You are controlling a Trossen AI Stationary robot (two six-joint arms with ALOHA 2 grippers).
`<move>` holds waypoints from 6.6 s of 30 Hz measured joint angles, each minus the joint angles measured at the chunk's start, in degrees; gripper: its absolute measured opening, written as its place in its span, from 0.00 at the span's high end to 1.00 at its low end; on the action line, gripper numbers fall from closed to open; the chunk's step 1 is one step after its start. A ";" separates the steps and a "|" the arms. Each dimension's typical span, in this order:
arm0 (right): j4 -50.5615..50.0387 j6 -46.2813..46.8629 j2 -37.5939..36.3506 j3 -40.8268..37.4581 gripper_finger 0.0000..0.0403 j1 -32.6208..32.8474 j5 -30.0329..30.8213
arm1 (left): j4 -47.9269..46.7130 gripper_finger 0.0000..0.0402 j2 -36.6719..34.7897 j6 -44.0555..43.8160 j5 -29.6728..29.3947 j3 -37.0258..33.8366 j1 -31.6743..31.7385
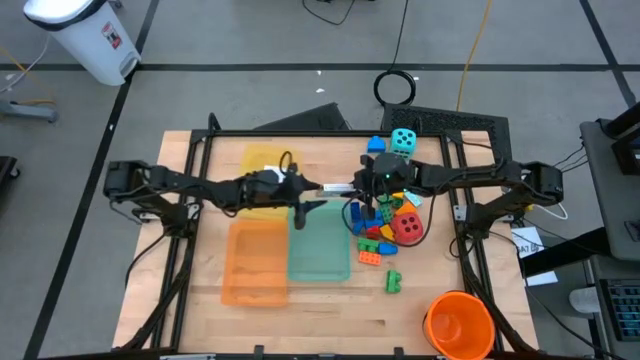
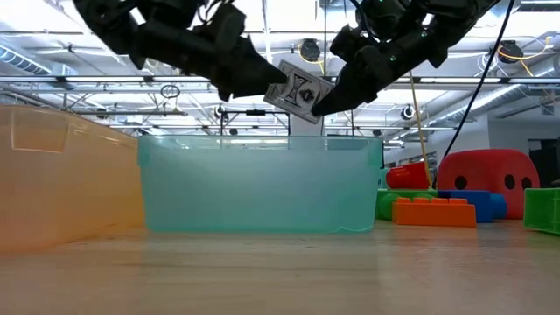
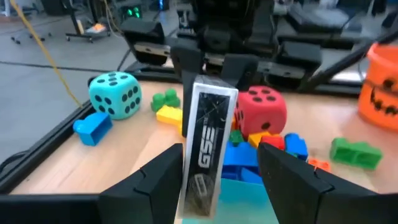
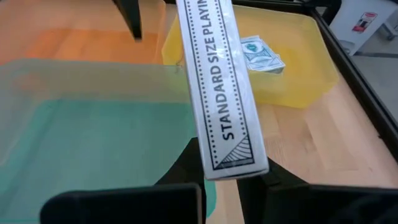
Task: Pick & Place Toys
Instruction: Put the black deck of cards into the yellow bin, then put the blue dice into the orange bin
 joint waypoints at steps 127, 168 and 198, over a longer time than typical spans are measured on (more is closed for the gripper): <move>-20.70 -29.32 9.78 0.50 0.19 -28.66 37.96 | -32.04 0.40 -51.08 -22.51 -7.13 -22.81 16.83; -18.70 -19.14 -5.72 0.31 0.63 -21.29 24.31 | -31.61 0.40 -51.06 -22.68 -7.21 -22.88 16.72; 5.23 -0.83 -12.70 0.42 0.64 0.74 -7.73 | 17.51 0.40 -25.25 -7.84 10.65 -22.88 5.36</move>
